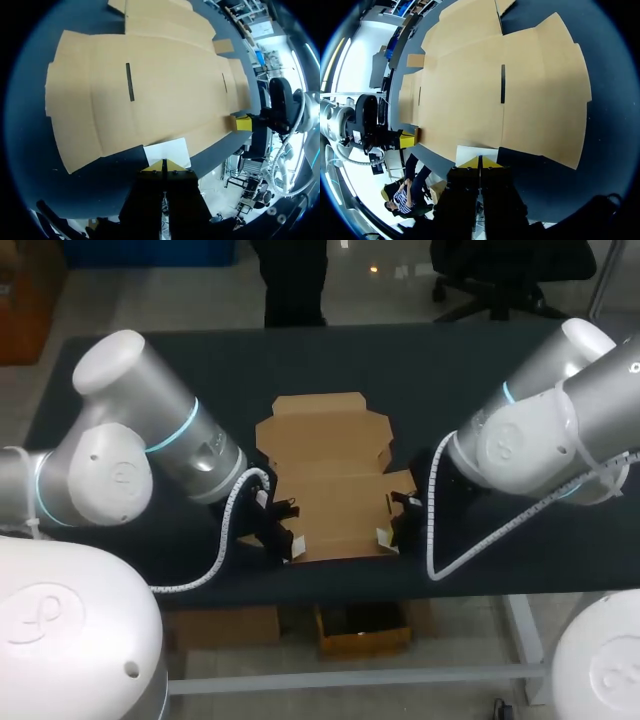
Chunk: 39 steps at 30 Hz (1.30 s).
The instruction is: Assemble the packaging by folding the flat box into shape, placing the metal phone stand inside, and closing the box properly
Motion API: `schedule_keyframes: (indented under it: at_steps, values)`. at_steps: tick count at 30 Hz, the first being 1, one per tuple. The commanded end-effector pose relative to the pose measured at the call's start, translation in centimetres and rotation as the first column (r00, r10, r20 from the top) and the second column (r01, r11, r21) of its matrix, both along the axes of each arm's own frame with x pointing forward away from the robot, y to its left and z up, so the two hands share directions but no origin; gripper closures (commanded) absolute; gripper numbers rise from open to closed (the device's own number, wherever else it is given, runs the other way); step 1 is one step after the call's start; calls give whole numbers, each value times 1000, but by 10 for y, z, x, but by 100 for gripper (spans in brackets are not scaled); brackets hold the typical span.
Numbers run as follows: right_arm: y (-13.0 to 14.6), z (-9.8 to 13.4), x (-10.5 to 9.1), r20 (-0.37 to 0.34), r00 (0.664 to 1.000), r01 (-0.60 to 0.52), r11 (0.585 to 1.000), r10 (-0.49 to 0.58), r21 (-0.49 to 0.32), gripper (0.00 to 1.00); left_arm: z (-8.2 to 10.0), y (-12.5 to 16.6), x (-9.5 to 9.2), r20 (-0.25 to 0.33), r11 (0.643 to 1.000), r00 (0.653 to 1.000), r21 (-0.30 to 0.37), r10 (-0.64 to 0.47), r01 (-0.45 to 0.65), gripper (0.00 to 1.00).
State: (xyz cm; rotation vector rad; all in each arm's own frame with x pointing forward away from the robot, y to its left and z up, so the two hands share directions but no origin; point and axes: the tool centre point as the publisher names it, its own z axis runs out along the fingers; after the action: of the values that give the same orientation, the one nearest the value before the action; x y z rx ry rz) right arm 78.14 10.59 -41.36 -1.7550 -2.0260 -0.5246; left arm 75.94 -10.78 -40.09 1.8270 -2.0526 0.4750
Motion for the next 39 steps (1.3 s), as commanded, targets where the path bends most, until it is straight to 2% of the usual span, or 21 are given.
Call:
schedule_keyframes:
  at_steps: [1,22,25,33,39]
  values:
    - [3,-1,0,1,1000,-2,1000,2,-4,100,2,-5,-1,6,1000,1000,11,1,-1,100]
    - [10,-6,-6,-5,1000,-5,998,5,-62,100,-2,-11,-5,98,998,994,35,48,-52,100]
    - [12,-8,-6,-8,1000,-8,997,7,-70,100,-5,-12,-3,121,997,991,52,51,-57,100]
    - [14,-13,-3,-24,1000,-14,996,12,-84,100,-14,-19,3,138,997,990,57,39,-47,100]
    - [14,-18,-2,-36,999,-14,995,11,-96,100,-21,-21,5,157,994,987,92,39,-54,100]
